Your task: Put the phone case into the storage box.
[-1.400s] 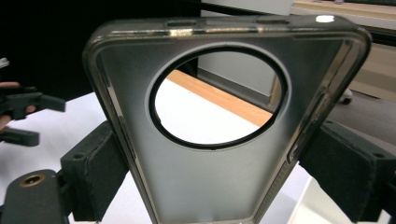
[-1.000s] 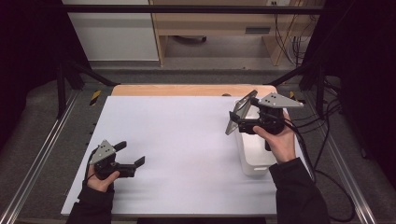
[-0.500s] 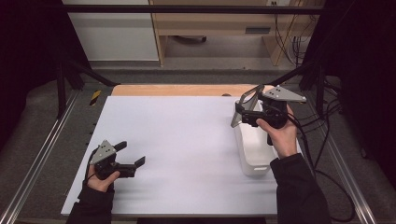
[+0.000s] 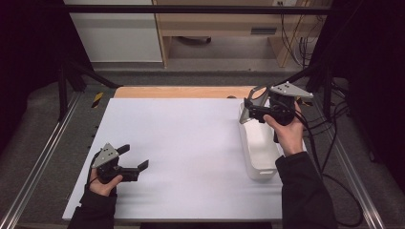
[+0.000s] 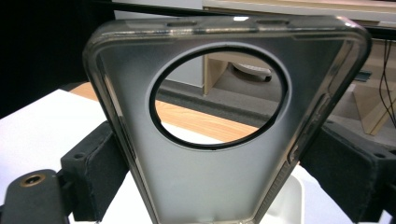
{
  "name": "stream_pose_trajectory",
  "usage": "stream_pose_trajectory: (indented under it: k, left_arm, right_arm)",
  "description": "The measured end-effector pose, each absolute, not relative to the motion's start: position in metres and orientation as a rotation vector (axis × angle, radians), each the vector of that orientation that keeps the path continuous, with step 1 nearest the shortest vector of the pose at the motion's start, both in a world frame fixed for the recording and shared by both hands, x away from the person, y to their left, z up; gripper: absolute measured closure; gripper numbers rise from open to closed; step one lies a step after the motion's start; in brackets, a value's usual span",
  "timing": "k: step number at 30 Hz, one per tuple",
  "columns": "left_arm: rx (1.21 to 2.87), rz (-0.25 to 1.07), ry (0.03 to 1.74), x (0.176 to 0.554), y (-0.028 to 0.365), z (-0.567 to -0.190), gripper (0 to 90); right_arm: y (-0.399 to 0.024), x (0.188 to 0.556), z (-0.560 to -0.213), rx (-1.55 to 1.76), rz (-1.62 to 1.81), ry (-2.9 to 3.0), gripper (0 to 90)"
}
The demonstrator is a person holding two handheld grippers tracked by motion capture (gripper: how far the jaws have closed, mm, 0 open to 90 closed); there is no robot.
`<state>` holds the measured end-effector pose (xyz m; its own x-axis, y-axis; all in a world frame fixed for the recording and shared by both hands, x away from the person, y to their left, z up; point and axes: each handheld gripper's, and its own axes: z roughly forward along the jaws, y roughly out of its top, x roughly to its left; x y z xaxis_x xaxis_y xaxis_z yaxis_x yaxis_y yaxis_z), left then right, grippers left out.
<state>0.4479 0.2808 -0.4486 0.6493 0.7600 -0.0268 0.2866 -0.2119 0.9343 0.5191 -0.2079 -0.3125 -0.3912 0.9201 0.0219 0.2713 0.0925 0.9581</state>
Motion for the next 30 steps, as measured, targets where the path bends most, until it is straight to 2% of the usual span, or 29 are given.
stream_pose_trajectory:
  k: [30]
  left_arm:
    - [1.794,0.548,0.824,0.449,0.28,-0.45,0.4]
  right_arm:
    - [-0.21,0.564,-0.323,1.315,1.199,1.658,11.5]
